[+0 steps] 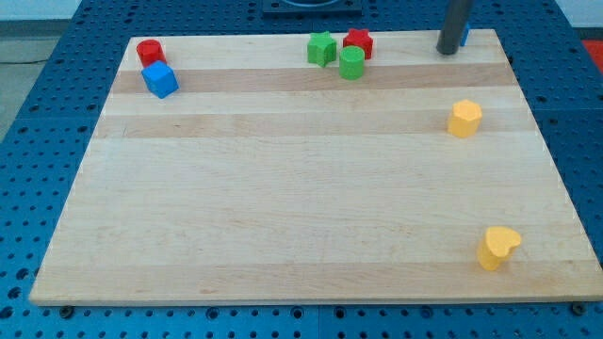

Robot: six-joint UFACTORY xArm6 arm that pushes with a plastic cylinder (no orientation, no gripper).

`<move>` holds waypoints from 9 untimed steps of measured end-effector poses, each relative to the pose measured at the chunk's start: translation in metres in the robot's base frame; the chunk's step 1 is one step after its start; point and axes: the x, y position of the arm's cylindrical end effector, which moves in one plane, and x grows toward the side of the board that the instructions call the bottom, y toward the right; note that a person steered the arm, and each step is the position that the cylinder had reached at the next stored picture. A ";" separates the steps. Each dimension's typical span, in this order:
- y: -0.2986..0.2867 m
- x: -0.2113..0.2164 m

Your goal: Move your hand towards the top left of the board

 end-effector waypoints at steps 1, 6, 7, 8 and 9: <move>-0.024 0.021; -0.254 -0.011; -0.297 -0.046; -0.319 -0.045; -0.397 -0.047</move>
